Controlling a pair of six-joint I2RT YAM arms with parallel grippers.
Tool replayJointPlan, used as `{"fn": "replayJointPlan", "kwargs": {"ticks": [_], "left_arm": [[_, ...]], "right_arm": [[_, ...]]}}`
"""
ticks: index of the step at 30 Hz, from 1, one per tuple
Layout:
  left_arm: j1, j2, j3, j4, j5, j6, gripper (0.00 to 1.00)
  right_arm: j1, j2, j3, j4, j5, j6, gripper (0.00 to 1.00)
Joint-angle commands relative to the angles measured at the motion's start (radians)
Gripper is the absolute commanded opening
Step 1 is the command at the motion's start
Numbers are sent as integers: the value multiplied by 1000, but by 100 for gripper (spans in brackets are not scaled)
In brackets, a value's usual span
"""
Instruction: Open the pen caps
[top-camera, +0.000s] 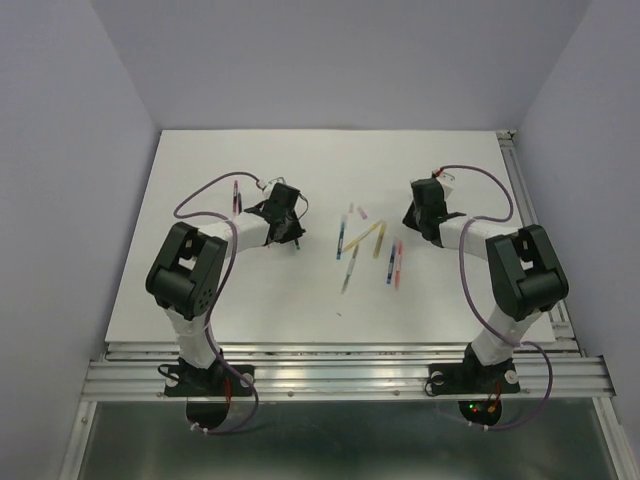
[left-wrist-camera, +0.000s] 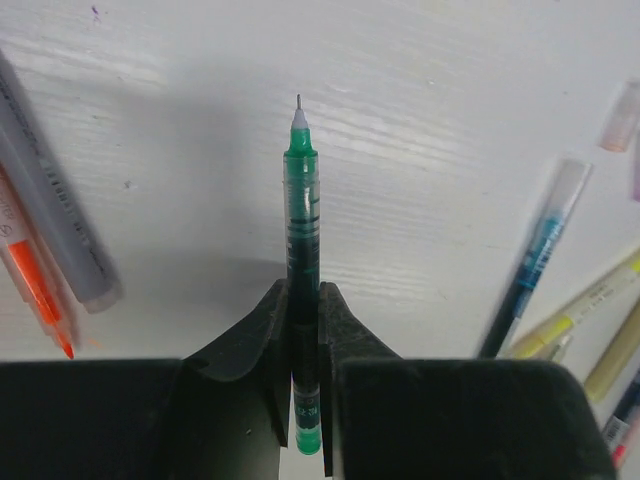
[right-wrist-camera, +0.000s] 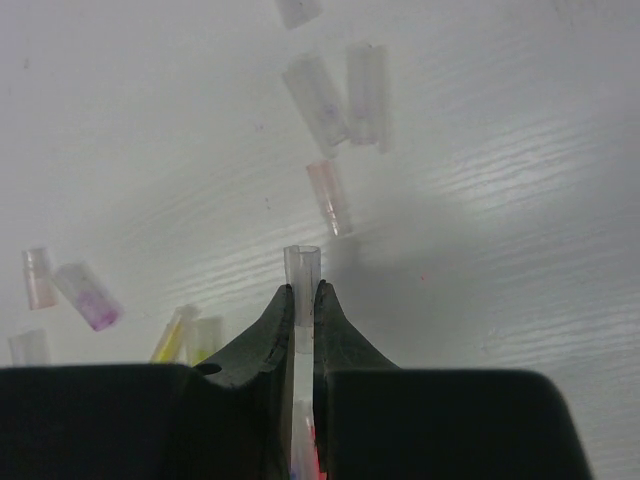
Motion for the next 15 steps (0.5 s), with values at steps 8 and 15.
{"fn": "replayJointPlan", "kwargs": {"ticks": [8, 15], "left_arm": [[13, 97, 147, -144, -114, 49, 28], [11, 28, 121, -150, -95, 52, 60]], "right_arm": [[-16, 88, 71, -77, -23, -39, 13], [-16, 48, 70, -135, -17, -14, 30]]}}
